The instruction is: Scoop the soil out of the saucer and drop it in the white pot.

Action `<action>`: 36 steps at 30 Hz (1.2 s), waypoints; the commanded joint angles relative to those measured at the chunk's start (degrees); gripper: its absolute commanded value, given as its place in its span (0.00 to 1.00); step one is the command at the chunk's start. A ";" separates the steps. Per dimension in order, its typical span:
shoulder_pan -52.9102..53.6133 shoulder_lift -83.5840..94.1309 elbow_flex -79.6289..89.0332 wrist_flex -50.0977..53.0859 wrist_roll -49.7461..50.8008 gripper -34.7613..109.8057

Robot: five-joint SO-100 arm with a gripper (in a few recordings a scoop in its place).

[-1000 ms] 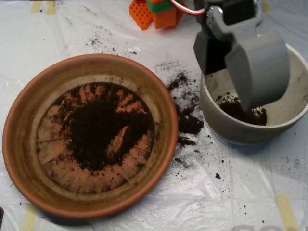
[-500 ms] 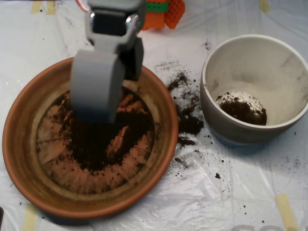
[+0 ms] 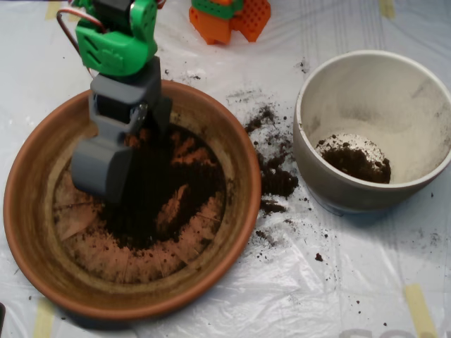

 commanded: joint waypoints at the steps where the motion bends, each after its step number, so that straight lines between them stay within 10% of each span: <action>1: 2.81 -4.04 -2.81 -0.53 -1.23 0.55; 36: 5.27 -19.69 -19.42 -0.70 -1.05 0.44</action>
